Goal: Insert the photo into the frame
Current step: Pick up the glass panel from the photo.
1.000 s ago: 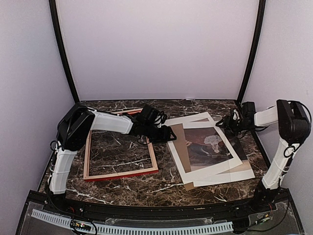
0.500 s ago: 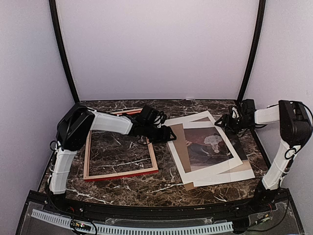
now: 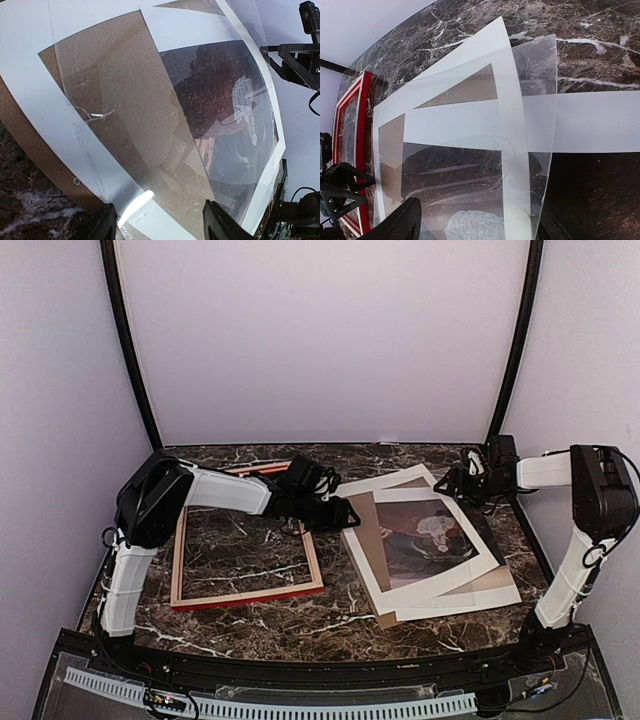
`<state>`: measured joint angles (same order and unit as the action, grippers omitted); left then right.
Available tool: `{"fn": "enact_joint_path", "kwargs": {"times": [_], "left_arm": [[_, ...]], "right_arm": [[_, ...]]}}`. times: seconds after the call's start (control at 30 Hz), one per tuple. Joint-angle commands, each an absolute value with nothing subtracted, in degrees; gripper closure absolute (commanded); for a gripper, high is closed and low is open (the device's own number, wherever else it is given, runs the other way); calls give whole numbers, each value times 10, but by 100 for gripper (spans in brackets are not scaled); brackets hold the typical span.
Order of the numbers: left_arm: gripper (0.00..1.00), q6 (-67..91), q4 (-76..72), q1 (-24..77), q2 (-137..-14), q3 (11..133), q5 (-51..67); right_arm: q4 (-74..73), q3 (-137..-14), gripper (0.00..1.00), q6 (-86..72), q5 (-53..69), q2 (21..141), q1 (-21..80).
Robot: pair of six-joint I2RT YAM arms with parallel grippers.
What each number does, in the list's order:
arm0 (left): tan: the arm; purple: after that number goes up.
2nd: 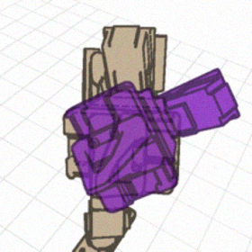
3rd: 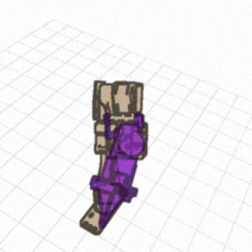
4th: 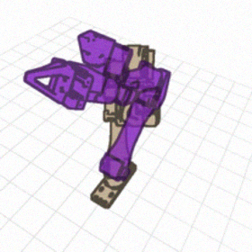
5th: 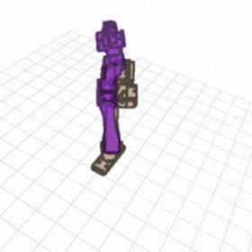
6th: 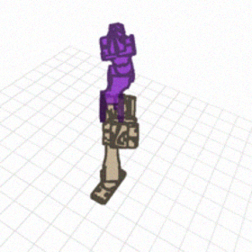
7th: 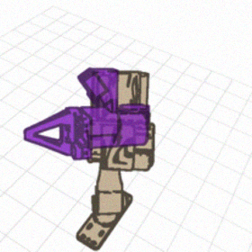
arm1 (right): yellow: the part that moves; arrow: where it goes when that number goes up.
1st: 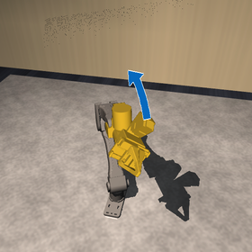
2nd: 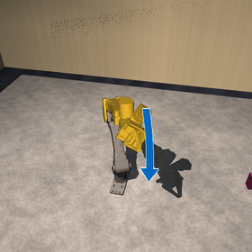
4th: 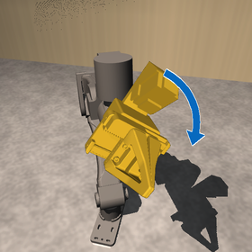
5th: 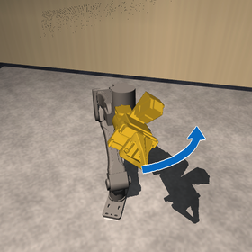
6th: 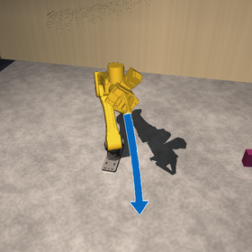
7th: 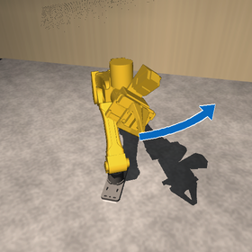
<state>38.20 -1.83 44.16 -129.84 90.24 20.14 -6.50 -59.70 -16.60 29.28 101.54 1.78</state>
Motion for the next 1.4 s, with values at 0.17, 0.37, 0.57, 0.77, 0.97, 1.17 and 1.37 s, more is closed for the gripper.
{"fn": "enact_joint_path", "kwargs": {"times": [0.17,0.37,0.57,0.77,0.97,1.17,1.37], "left_arm": [[38,387,41,446,-1311,872,196],[38,388,39,446,-1311,871,197],[38,388,37,446,-1311,869,196],[38,387,36,446,-1311,870,196],[38,386,38,446,-1311,869,197],[38,386,38,446,-1311,869,198],[39,385,37,446,-1311,868,198]], "right_arm": [[-86,-616,22,-136,273,991,41],[-93,-626,16,-128,253,990,49],[-98,-631,10,-121,244,989,54],[-101,-637,8,-112,227,987,60],[-95,-639,4,-106,215,985,65],[-91,-641,1,-99,197,980,71],[-79,-636,1,-96,196,974,74]]}}
